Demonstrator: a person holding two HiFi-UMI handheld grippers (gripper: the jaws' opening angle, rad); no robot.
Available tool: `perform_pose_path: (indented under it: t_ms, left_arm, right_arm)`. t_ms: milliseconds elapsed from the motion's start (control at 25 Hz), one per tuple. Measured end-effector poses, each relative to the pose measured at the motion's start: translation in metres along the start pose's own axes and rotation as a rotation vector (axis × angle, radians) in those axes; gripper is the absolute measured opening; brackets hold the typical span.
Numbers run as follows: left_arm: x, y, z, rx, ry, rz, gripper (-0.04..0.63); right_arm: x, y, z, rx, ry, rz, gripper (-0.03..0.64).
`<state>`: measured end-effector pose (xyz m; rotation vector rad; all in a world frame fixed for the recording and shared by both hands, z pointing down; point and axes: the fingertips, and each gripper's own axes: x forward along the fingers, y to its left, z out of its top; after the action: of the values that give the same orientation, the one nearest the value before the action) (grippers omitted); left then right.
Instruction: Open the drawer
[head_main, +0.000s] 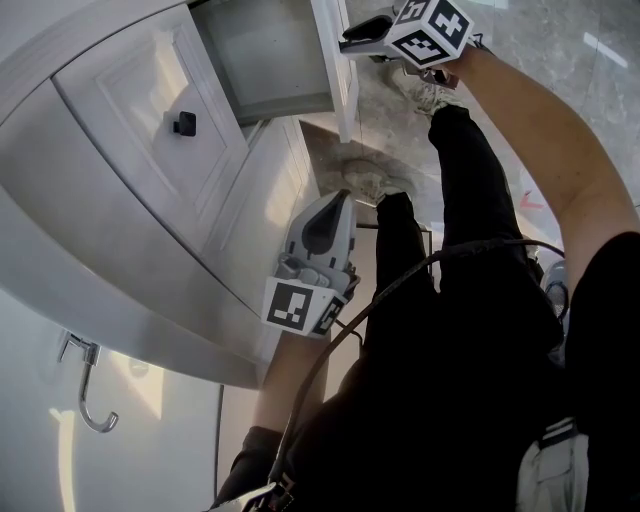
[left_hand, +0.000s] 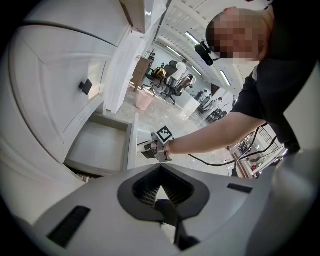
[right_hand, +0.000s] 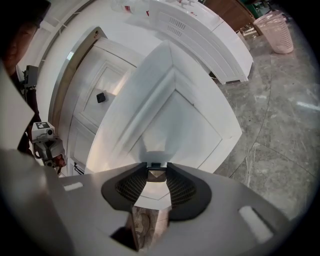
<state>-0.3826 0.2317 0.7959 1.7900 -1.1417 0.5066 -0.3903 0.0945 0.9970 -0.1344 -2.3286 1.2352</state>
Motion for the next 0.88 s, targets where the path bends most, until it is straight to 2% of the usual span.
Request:
perform_pose_path:
  t_ms: [400, 880]
  left_arm:
    - [0.003, -0.011, 0.003, 0.007, -0.019, -0.006, 0.002]
    - [0.005, -0.019, 0.004, 0.007, -0.026, 0.000, 0.002]
  right_arm:
    - [-0.028, -0.006, -0.019, 0.027, 0.008, -0.005, 0.123]
    - [-0.030, -0.004, -0.018, 0.012, 0.006, 0.009, 0.123]
